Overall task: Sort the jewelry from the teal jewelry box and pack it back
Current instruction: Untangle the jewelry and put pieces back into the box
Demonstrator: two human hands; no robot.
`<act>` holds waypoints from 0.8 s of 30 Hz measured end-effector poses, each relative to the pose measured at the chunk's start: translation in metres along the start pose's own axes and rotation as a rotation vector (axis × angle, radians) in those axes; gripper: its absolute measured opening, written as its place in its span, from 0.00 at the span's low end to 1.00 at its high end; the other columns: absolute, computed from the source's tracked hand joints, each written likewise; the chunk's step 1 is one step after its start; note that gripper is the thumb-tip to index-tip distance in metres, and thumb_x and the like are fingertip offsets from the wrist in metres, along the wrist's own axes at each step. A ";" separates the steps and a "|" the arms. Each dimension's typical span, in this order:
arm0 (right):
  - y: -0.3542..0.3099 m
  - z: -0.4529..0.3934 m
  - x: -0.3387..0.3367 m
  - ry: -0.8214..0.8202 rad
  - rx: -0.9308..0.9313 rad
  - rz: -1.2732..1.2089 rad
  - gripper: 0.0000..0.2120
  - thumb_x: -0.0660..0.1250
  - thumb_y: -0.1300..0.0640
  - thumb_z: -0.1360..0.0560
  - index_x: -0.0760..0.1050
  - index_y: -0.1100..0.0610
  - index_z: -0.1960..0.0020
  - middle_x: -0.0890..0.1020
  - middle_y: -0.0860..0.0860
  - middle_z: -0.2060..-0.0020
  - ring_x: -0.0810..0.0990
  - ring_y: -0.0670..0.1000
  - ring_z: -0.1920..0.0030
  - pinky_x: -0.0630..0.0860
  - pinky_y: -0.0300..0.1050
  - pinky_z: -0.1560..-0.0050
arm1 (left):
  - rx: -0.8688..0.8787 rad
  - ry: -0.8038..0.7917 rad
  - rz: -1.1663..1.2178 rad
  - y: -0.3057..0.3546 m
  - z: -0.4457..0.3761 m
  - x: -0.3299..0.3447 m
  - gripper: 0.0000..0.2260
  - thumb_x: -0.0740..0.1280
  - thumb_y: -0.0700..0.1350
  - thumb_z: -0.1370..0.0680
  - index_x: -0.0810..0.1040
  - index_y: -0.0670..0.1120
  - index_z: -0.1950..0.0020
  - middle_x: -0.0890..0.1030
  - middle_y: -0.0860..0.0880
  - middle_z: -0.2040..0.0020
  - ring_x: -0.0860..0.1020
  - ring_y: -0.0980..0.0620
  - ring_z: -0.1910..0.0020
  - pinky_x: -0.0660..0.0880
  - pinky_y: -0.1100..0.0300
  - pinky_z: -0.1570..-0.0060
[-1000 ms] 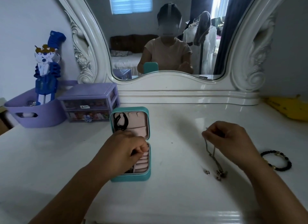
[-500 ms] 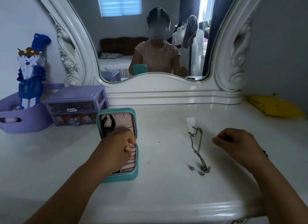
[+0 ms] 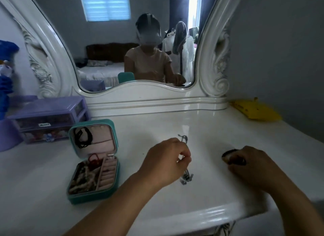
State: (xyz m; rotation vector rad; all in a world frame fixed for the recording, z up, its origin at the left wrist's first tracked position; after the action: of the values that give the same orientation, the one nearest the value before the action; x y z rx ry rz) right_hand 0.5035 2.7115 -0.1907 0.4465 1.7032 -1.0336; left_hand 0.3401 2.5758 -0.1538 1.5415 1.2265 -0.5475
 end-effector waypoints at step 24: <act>-0.219 0.012 0.050 -0.211 -0.469 -0.765 0.01 0.67 0.61 0.28 0.77 0.57 0.58 0.80 0.50 0.68 0.75 0.43 0.70 0.73 0.35 0.69 | -0.319 0.280 0.496 -0.094 0.075 -0.079 0.06 0.68 0.38 0.26 0.80 0.49 0.60 0.81 0.50 0.69 0.79 0.57 0.68 0.77 0.62 0.64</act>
State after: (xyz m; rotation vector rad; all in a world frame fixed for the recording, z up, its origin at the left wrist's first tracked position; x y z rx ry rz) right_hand 0.3343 2.5698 -0.1454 -0.6450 1.8780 -1.0950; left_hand 0.2442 2.4686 -0.1563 1.5977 1.0184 0.1850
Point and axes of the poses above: each hand's wrist, its own z-axis away from the middle knuckle, its own x-axis out of the palm, y = z × x, the point moved 7 cm from there along -z, towards the middle knuckle
